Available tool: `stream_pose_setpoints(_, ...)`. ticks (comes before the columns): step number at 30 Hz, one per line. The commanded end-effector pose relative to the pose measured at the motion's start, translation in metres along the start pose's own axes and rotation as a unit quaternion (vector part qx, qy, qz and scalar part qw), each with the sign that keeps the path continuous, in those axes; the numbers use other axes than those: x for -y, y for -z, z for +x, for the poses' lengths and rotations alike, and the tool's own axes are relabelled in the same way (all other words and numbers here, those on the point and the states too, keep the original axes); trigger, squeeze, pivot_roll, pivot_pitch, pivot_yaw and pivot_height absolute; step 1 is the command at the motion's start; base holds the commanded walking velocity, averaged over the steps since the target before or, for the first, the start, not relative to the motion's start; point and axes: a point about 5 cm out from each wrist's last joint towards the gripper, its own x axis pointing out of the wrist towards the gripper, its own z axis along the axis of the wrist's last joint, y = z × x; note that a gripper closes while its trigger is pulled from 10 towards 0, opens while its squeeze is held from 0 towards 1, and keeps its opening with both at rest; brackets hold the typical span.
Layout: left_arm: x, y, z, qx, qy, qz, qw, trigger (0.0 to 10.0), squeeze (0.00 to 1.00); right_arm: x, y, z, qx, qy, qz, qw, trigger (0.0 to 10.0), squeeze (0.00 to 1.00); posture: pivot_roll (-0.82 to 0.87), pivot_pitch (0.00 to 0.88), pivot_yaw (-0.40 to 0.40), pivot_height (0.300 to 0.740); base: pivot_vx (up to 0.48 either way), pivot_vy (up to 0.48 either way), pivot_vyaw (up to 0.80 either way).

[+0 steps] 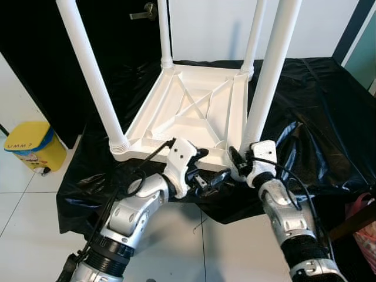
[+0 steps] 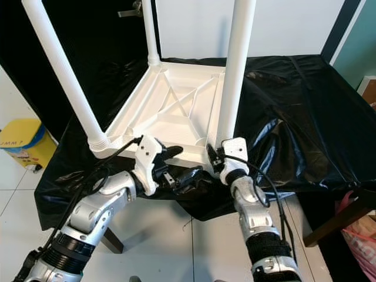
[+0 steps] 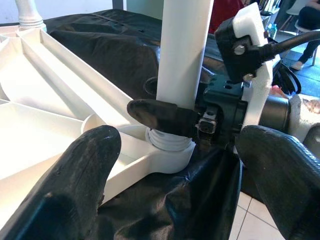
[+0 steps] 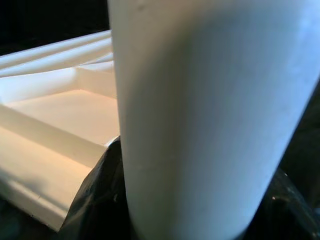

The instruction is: Building children table

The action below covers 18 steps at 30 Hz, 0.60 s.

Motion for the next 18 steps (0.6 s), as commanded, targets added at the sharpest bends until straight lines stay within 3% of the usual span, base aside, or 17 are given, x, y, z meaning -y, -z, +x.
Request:
stream_pose_setpoints(1,0.004,0.0,-0.001,0.0,0.018,0.002,1.0,10.0,0.0,-0.003,0.019,-0.008,-0.049,0.043,-0.004,0.998,10.0,0.0,-0.01,0.0,-0.007,0.74,0.0,0.0,0.0)
stream_pose_setpoints(8,0.006,0.002,-0.002,-0.001,0.016,-0.004,1.0,10.0,0.0,-0.018,0.021,-0.012,-0.06,0.055,-0.001,0.997,10.0,0.0,-0.01,0.0,-0.013,0.74,0.0,0.0,0.0)
stream_pose_setpoints(18,0.006,0.002,-0.002,-0.002,0.016,-0.004,1.0,10.0,0.0,-0.019,0.02,-0.012,-0.058,0.053,0.0,0.997,10.0,0.0,-0.01,0.0,-0.013,0.74,0.0,0.0,0.0)
